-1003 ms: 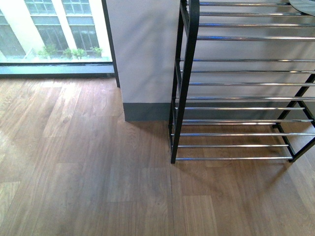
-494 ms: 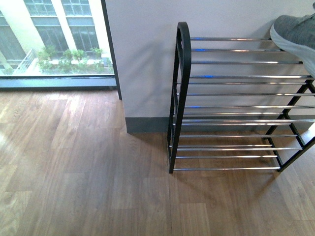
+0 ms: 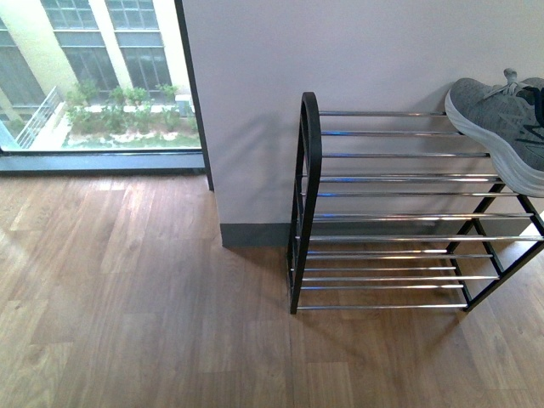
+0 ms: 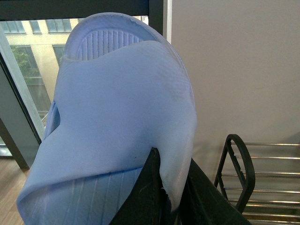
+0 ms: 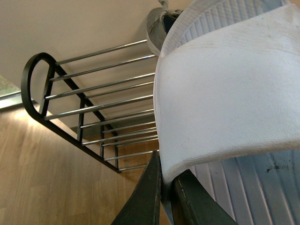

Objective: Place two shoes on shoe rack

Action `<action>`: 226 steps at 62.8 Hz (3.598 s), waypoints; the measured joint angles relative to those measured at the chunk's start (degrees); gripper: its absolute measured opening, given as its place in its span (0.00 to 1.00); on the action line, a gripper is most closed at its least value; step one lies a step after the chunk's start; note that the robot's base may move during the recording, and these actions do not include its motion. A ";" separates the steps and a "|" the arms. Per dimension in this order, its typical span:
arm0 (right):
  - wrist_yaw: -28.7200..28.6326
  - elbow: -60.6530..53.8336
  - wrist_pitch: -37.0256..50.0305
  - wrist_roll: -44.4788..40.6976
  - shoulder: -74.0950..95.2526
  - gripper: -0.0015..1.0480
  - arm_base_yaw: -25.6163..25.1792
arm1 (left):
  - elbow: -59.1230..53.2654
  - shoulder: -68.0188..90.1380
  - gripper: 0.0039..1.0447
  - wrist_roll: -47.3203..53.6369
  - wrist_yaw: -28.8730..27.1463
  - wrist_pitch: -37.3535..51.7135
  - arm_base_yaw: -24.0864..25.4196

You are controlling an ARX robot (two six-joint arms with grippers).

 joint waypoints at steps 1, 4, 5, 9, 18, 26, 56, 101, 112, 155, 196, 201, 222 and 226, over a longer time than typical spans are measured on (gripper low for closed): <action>0.00 0.00 0.00 0.00 0.00 0.02 0.00 | 0.00 0.00 0.04 0.00 0.02 0.00 0.00; 0.02 -0.02 0.00 0.00 0.00 0.02 0.00 | 0.00 0.00 0.04 0.02 -0.02 0.00 0.00; 0.00 -0.02 0.00 0.00 0.00 0.02 0.00 | 0.00 0.00 0.04 0.02 -0.04 0.00 0.00; 0.04 -0.02 0.00 0.00 -0.02 0.02 0.00 | 0.00 -0.04 0.04 0.00 -0.02 0.00 -0.02; 0.04 -0.02 0.00 0.00 -0.02 0.02 0.00 | 0.00 -0.04 0.04 0.00 -0.02 0.00 0.00; 0.02 -0.02 0.00 0.00 -0.02 0.02 0.00 | 0.00 -0.04 0.04 0.00 0.00 0.00 0.00; -6.80 1.33 13.03 -0.22 3.37 0.02 6.67 | 0.00 0.02 0.04 0.02 0.04 0.00 0.02; 13.49 30.18 -1.86 18.43 32.17 0.02 34.84 | 0.00 -0.04 0.04 0.00 -0.11 0.00 0.04; 12.85 35.80 -4.33 18.47 39.63 0.02 32.65 | 0.00 -0.04 0.04 0.00 -0.11 0.00 0.04; 14.12 54.55 -13.00 17.31 57.90 0.02 23.21 | 0.00 -0.04 0.04 0.00 -0.15 0.00 0.04; 9.77 48.44 -10.51 13.97 50.93 0.64 20.85 | 0.00 -0.04 0.04 0.00 -0.15 0.00 0.04; 7.43 45.31 -9.46 13.86 46.42 0.75 21.18 | 0.00 -0.04 0.04 0.00 -0.15 0.00 0.04; -1.51 31.41 -6.38 13.29 28.44 0.91 21.66 | 0.00 -0.04 0.04 0.02 -0.15 0.00 0.04; -3.96 29.18 -5.51 12.72 24.96 0.91 20.81 | 0.00 -0.04 0.04 0.02 -0.15 0.00 0.04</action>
